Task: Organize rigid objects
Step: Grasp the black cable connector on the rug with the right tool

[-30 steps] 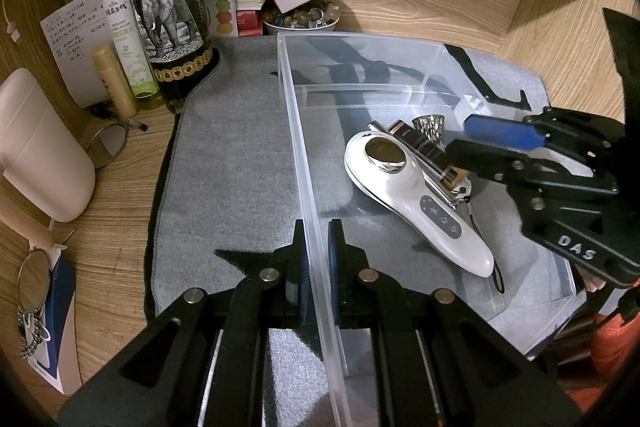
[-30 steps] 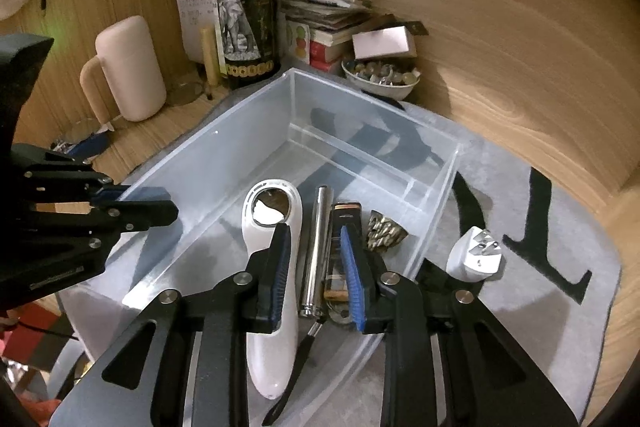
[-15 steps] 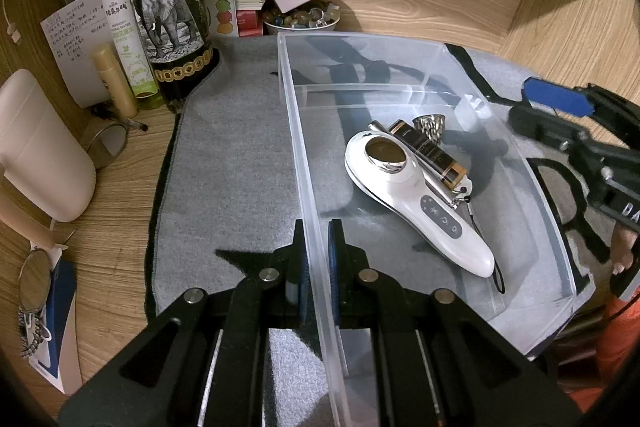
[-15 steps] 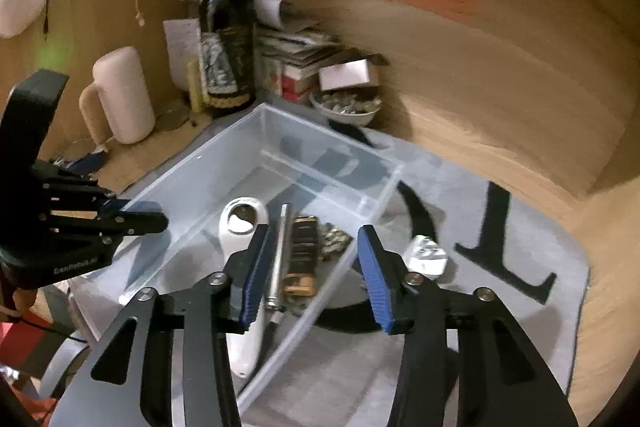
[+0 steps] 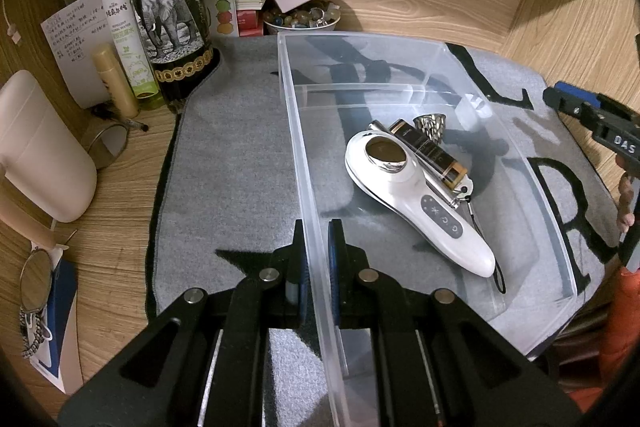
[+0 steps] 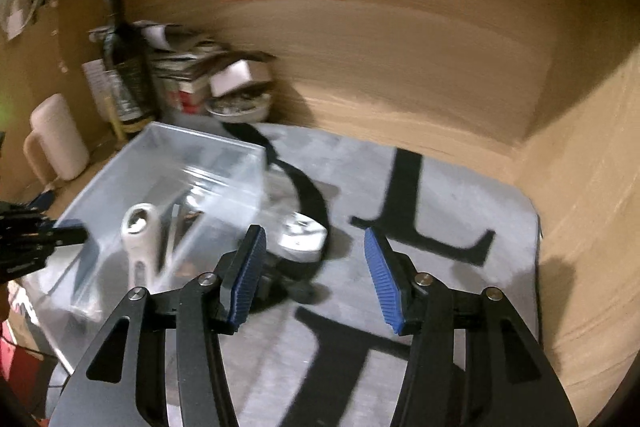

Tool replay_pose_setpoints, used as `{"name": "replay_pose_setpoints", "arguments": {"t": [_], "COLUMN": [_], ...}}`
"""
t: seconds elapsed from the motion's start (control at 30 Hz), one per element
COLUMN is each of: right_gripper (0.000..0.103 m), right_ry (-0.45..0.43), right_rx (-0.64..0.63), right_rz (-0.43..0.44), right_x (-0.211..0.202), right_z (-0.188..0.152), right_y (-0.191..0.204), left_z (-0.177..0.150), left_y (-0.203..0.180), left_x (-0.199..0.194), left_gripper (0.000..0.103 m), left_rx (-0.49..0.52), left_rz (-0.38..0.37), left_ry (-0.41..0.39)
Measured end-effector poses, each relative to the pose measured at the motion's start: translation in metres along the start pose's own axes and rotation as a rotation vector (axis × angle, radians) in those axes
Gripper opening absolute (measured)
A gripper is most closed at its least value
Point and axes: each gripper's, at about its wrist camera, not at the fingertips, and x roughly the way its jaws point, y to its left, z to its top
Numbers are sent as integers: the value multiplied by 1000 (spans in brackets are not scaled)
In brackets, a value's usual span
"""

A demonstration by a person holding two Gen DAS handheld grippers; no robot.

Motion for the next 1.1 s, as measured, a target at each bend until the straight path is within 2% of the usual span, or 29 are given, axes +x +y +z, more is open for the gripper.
{"name": "replay_pose_setpoints", "arguments": {"t": [0.17,0.4,0.53,0.7,0.87,0.97,1.1], "right_gripper": [48,48,51,50,24,17,16], "right_ry": [72,174,201,209,206,194,173], "right_rx": [32,-44,-93,-63,-42,-51,-83], "right_rz": [47,101,65,55,63,75,72], "right_x": [22,59,75,84,85,81,73], "right_z": [-12,-27,-30,-32,-33,-33,-34], "right_y": [-5,21,30,22,18,19,27], "left_z": [0,0,0,0,0,0,0], "left_y": [0,0,0,0,0,0,0], "left_x": [0,0,0,0,0,0,0], "left_gripper": [8,8,8,8,8,8,8], "left_rx": [0,0,0,-1,0,0,0], "left_rz": [0,0,0,0,1,0,2], "left_ry": [0,0,-1,-1,0,0,1]}}
